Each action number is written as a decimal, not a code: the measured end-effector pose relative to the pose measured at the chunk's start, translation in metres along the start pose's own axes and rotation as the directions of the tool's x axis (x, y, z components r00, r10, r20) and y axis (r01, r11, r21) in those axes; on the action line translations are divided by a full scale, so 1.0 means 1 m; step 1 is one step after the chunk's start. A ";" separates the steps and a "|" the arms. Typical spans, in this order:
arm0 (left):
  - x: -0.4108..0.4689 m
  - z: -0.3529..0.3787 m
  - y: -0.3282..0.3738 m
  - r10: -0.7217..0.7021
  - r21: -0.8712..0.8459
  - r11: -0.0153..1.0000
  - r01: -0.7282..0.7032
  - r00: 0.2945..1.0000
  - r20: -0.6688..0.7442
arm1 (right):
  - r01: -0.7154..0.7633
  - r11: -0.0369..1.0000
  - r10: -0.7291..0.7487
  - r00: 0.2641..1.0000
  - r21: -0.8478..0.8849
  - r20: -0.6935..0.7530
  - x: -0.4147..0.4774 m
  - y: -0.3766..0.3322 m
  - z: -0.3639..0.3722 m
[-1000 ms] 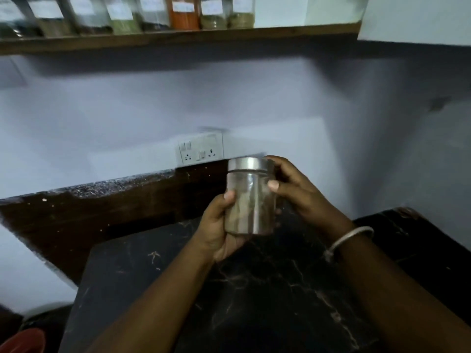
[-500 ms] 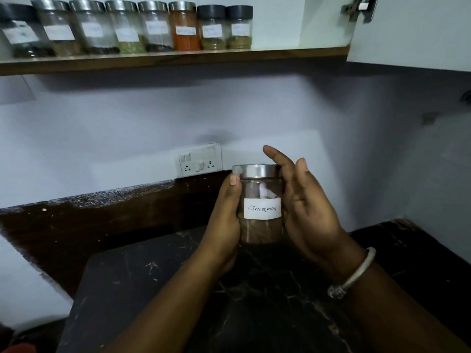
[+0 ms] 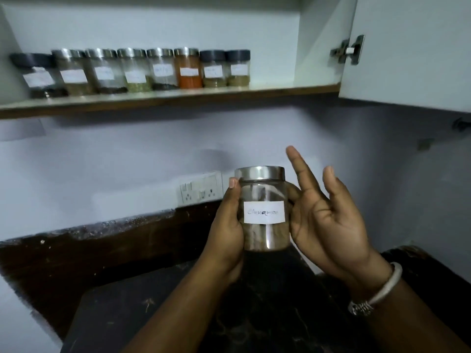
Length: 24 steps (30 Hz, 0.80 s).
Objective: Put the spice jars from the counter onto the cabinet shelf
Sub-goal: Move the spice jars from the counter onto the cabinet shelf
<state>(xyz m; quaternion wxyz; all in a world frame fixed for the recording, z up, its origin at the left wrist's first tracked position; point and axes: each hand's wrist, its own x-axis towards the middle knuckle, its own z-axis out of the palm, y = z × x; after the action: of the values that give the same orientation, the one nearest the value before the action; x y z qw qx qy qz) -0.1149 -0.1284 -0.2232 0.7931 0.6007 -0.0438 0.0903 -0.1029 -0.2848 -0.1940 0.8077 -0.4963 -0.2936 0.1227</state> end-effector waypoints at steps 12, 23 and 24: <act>0.165 0.046 0.184 0.458 0.430 0.728 -0.534 0.846 0.274 | 0.313 0.309 -0.477 0.868 -0.898 0.139 0.147 -0.156 -0.006; 0.304 -0.060 0.158 0.315 0.968 -0.249 -0.015 0.944 0.096 | -0.043 0.104 -0.265 0.962 -0.994 -0.069 0.411 -0.156 -0.115; 0.306 -0.061 0.158 0.321 0.968 -0.249 -0.016 0.942 0.098 | -0.059 0.105 -0.231 0.969 -0.993 -0.082 0.427 -0.149 -0.127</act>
<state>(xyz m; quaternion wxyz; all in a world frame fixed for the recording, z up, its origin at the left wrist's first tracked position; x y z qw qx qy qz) 0.1517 -0.0007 -0.0358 0.0045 0.9654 0.0376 0.2578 0.2996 -0.2392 0.0445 0.3024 -0.8993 -0.2388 -0.2067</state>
